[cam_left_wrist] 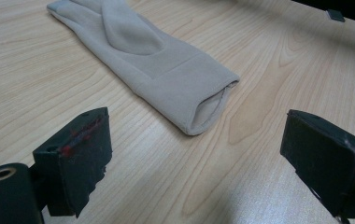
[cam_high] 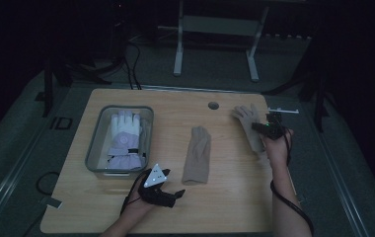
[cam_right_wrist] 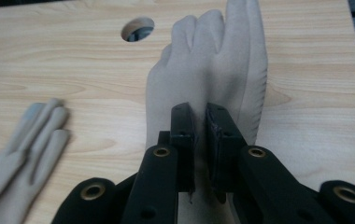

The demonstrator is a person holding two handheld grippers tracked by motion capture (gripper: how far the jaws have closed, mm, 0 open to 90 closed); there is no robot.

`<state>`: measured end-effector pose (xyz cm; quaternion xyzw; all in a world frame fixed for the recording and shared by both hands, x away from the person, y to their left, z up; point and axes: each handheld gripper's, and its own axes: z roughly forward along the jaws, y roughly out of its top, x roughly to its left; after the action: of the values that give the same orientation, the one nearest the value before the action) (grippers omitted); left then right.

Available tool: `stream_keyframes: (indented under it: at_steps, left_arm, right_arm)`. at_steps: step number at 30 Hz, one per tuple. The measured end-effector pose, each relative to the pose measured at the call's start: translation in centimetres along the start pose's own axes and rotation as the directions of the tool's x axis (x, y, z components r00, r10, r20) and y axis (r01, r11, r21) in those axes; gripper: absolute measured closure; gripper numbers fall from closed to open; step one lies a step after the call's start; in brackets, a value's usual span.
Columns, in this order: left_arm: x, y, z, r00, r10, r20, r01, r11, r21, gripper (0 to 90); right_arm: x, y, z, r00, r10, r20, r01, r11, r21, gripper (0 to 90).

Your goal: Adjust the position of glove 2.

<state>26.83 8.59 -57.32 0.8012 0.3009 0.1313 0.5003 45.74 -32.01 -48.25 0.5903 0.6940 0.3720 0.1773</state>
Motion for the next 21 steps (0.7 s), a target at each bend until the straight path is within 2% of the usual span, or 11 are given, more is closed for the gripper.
stream_keyframes:
  at_steps: [4,6,8,13,17,21]
  left_arm:
    - [0.0,0.0,0.0,1.0000,0.001,-0.001,-0.001,1.0000,0.003,9.3]
    - [0.0,0.0,0.0,1.0000,-0.002,-0.001,0.002,1.0000,0.000,9.3]
    - [0.0,0.0,0.0,1.0000,-0.002,-0.001,0.002,1.0000,-0.002,9.3]
    - [-0.1,0.0,0.0,1.0000,0.009,-0.003,-0.009,1.0000,0.000,9.3]
    - [-0.1,0.0,0.0,0.9999,0.012,-0.006,-0.012,0.9999,0.000,9.4]
    - [-0.1,0.0,0.0,0.9999,0.010,-0.006,-0.010,0.9999,0.000,9.4]
  right_arm:
    - [0.5,-0.7,-1.4,0.9999,0.005,0.017,-0.005,1.000,-0.020,82.4]
    - [0.7,-1.3,-2.1,0.9995,0.028,0.016,-0.027,0.999,-0.032,82.4]
    - [1.0,-2.0,-2.6,0.9995,0.015,0.028,-0.014,0.999,-0.030,82.4]
    - [1.9,-4.0,-4.1,0.9983,0.050,0.029,-0.048,0.997,-0.062,82.4]
    - [2.5,-4.9,-5.6,0.9988,0.036,0.032,-0.034,0.997,-0.073,82.3]
    - [2.5,-5.1,-6.7,0.9989,0.039,0.027,-0.036,0.995,-0.088,82.3]
